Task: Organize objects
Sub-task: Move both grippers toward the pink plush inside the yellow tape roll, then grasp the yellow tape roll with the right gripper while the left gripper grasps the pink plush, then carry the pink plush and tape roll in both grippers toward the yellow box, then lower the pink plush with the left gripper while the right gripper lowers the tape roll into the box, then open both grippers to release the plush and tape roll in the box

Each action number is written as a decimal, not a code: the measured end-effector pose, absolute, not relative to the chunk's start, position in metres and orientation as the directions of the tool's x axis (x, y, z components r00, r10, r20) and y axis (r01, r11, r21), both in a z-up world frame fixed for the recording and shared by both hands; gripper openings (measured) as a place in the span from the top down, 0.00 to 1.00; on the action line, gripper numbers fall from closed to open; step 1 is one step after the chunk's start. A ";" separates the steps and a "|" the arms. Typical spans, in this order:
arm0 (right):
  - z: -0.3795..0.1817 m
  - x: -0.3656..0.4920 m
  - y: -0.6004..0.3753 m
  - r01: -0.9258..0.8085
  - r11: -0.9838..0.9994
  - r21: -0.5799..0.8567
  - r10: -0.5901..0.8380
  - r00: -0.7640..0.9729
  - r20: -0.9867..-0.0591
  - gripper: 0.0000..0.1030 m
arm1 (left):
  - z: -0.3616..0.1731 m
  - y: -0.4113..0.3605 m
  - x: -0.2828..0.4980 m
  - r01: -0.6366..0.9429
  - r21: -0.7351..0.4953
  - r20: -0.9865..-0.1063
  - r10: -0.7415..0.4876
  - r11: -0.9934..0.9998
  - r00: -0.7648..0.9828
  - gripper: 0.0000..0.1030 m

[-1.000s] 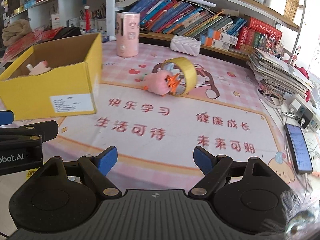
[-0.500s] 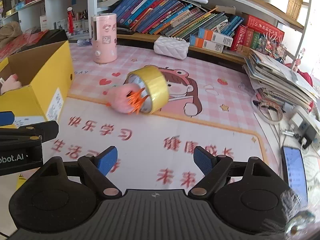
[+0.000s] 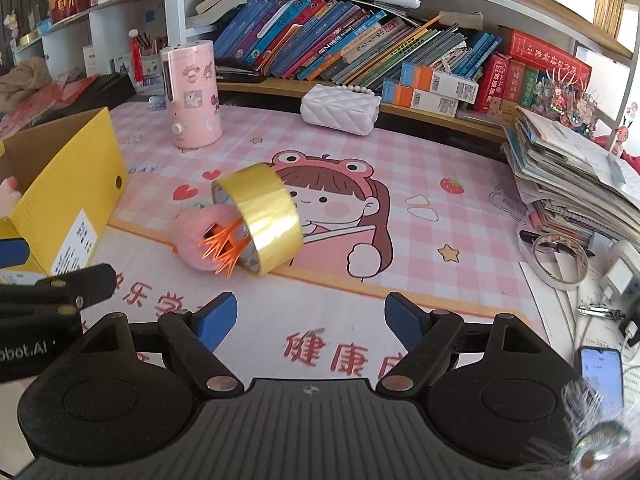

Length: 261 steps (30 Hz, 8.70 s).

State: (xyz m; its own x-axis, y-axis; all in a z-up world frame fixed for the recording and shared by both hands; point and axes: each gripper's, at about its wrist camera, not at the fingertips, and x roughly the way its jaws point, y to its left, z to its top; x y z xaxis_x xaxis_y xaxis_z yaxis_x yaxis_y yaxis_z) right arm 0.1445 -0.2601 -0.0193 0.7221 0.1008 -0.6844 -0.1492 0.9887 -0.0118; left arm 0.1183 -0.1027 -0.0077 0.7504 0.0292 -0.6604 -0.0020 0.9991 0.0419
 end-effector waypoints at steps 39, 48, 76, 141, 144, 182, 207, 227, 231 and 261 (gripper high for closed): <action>-0.014 0.232 -0.290 -0.305 0.937 0.170 0.335 0.646 -0.686 0.61 | -0.030 -0.139 0.167 0.040 0.029 -0.729 -0.006 0.999 0.684 0.14; -0.011 0.204 -0.334 -0.121 0.983 0.139 0.184 0.709 -0.680 0.61 | -0.051 -0.142 0.198 -0.053 0.031 -0.777 0.058 0.998 0.627 0.14; -0.020 0.187 -0.320 -0.138 0.980 0.142 0.198 0.665 -0.720 0.61 | -0.039 -0.121 0.192 -0.088 -0.073 -0.764 0.001 0.993 0.645 0.54; 0.005 -0.043 -0.023 -0.376 0.922 0.095 0.331 0.636 -0.697 0.61 | 0.007 0.143 -0.082 -0.210 -0.106 -0.637 0.096 0.972 0.765 0.54; 0.006 -0.046 -0.016 -0.386 0.918 0.091 0.335 0.633 -0.698 0.61 | 0.008 0.148 -0.084 -0.216 -0.110 -0.633 0.099 0.970 0.768 0.54; 0.076 0.087 -0.018 -0.392 0.917 0.070 0.376 0.792 -0.482 0.61 | 0.039 0.147 0.028 -0.227 -0.104 -0.504 0.145 0.968 0.851 0.54; 0.041 0.213 -0.002 -0.514 0.857 0.010 0.434 0.712 -0.552 0.61 | 0.007 0.109 0.133 -0.212 0.044 -0.625 0.192 0.976 0.757 0.53; 0.004 0.243 0.025 -0.656 0.750 -0.087 0.427 0.580 -0.694 0.61 | -0.025 0.099 0.161 -0.193 0.050 -0.738 0.167 0.980 0.654 0.52; 0.000 0.247 0.030 -0.675 0.730 -0.108 0.420 0.567 -0.708 0.61 | -0.027 0.100 0.163 -0.199 0.040 -0.746 0.162 0.979 0.646 0.52; 0.001 0.257 0.041 -0.706 0.698 -0.119 0.448 0.561 -0.696 0.61 | -0.036 0.106 0.174 -0.227 0.019 -0.781 0.156 0.974 0.605 0.47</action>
State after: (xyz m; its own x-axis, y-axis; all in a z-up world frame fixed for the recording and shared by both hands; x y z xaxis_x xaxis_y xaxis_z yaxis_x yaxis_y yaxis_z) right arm 0.2568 0.0410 0.0009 0.5608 0.4483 -0.6961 -0.7061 0.6980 -0.1194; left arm 0.1736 0.1056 -0.0362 0.6045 0.1561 -0.7811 -0.2268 0.9737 0.0191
